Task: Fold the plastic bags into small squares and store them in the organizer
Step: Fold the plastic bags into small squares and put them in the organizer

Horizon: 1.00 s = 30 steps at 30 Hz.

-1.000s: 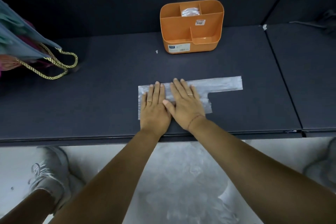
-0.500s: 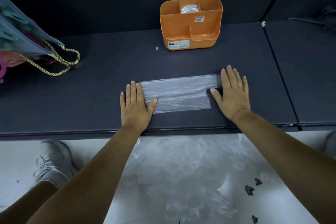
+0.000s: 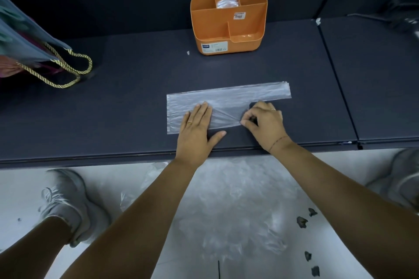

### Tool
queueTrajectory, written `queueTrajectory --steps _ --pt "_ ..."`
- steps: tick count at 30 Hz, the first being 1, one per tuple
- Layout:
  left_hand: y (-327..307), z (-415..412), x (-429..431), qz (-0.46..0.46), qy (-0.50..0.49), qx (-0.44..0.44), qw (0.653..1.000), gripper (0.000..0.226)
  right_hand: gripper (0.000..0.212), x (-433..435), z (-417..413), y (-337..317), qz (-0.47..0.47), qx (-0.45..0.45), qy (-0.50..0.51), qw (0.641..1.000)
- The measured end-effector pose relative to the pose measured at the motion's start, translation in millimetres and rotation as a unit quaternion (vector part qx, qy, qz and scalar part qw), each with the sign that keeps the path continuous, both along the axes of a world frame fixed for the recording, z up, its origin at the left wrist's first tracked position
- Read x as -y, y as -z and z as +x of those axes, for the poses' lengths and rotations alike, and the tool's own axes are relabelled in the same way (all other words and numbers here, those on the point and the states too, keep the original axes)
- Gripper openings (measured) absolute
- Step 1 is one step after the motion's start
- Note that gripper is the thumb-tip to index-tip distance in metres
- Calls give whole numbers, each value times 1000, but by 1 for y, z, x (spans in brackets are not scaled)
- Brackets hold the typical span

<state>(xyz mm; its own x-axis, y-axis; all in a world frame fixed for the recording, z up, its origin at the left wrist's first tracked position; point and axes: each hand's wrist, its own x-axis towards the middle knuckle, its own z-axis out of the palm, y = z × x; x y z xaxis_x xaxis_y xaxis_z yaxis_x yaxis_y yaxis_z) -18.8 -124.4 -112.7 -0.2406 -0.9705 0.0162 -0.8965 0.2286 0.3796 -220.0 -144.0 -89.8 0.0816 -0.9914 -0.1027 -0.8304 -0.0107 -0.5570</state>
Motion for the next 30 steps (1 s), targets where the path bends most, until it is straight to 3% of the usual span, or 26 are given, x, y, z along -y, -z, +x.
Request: queueTrajectory --steps 5,7,8,10,12,15,17,19,21,23,26,28,30 --pt "4 -6 0 -40 -1 -6 999 46 20 -5 -16 -19 94 88 -5 992" --pt "3 -9 -4 -85 -2 18 996 39 8 -10 -20 -28 62 37 2 997" --pt "4 -10 -6 -111 -3 27 993 38 20 -14 -21 -32 24 -22 -3 999" --pt "5 -14 -13 -144 -5 42 989 27 73 -22 -15 -38 -39 -119 -76 989" --pt "5 -18 -21 -137 -11 47 989 34 93 -28 -1 -36 -78 -184 -164 966" --pt "0 -21 -32 -125 -19 33 991 37 64 -30 17 -17 -109 -185 -195 957" --pt "0 -17 -37 -149 -29 13 988 21 28 -29 19 -6 -149 -123 -169 966" --pt "-1 -4 -42 -161 -44 -18 986 23 12 -27 9 -2 -172 -34 -141 974" --pt "-3 14 -44 -142 -76 -95 982 21 13 -24 -1 -5 -120 40 -100 987" --pt "-12 31 -44 -61 -137 -189 970 18 13 -16 -15 -13 -19 97 -49 994" --pt "-27 42 -37 65 -271 -321 905 11 12 -1 -24 -21 86 170 23 981" --pt "-30 43 -30 106 -326 -361 868 9 15 10 -23 -23 107 205 70 970" --pt "-27 43 -24 102 -351 -357 859 8 20 19 -19 -18 113 206 104 967"
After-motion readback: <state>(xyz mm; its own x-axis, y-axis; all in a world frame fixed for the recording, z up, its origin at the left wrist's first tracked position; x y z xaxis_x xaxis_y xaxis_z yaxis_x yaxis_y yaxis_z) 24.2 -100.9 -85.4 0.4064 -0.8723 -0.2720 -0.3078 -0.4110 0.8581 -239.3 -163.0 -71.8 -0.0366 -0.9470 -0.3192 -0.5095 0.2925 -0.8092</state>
